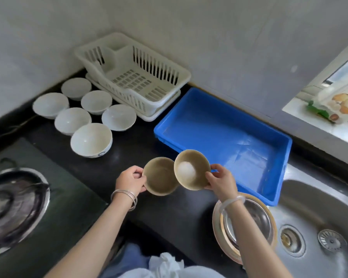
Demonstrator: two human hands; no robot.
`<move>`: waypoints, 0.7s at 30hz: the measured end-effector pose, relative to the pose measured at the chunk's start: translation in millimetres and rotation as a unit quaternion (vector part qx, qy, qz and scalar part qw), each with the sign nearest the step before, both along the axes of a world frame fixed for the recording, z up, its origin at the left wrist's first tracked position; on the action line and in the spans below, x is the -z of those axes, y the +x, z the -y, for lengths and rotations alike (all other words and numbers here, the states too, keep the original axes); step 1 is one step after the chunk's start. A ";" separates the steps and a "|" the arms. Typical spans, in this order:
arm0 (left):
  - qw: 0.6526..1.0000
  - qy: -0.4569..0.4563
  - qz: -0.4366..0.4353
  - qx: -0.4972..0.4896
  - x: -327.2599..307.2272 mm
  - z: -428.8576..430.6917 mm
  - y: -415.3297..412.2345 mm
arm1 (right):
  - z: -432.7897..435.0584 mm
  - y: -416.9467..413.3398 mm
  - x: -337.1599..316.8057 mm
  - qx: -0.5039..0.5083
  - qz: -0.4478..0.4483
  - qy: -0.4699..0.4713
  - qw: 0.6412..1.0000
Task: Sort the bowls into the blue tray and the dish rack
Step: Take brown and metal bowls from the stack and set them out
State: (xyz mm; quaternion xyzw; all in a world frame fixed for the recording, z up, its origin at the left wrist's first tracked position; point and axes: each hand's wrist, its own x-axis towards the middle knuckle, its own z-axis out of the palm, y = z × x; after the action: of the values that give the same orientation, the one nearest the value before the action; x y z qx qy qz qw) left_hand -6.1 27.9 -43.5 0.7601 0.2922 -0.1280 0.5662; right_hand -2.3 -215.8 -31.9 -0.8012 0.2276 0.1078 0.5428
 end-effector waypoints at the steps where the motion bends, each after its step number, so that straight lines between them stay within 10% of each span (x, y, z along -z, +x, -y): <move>1: 1.000 -0.006 -0.005 -0.020 3.9 -9.5 0.1 | -10.3 6.8 4.5 -0.010 -0.003 0.000 1.000; 21: 0.969 -0.021 -0.040 -0.243 49.9 -103.3 19.2 | -163.3 118.7 59.3 -0.041 -0.076 -0.046 0.995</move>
State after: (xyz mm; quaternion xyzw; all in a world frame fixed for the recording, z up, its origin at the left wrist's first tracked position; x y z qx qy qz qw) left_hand 13.1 131.2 -93.4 0.6480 0.4881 -0.0229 0.5843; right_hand 116.4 -52.5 -91.3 -0.8237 0.2400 0.1799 0.4812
